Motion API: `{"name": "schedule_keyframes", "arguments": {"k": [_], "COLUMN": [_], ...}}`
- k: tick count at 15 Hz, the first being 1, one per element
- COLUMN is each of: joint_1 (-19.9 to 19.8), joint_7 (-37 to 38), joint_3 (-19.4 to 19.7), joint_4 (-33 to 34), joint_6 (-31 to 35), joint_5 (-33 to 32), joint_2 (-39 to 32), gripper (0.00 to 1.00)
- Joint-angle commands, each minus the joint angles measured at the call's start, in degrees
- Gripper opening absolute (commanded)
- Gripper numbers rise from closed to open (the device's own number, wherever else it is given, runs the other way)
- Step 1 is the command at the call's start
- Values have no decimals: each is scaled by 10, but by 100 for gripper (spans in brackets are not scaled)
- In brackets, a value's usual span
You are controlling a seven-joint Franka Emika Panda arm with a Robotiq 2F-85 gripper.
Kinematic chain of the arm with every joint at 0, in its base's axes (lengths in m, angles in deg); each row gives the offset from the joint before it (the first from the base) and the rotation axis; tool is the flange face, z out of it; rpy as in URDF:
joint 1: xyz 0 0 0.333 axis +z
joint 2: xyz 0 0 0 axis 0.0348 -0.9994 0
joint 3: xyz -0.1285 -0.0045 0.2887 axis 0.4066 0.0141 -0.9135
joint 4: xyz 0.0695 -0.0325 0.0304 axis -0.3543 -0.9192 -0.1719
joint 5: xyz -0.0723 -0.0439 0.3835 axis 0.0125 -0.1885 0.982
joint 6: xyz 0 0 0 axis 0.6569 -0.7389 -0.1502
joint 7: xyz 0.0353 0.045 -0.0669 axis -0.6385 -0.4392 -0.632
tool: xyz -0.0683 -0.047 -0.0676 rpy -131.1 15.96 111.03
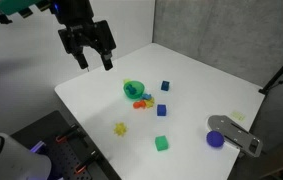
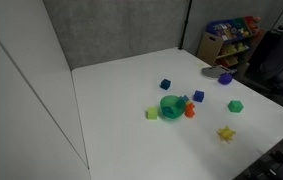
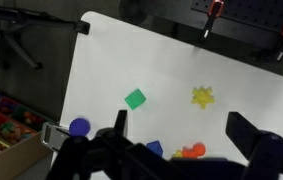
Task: Shift the item, which is in the bowl, to the table
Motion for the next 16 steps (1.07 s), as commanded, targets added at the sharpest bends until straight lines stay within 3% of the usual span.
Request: {"name": "schedule_keyframes", "arguments": {"k": [1,5,9,16], "joint_1": [15,15,33,64], "joint_7": [7,8,22,77], "joint_3": [10,10,8,-20], "joint_4": [2,3,25,86], "joint_6": [-4,-4,18,108], "joint_5": [-7,-7,18,66], "joint_2": [0,0,-48,-187], "gripper": [100,100,100,100]}}
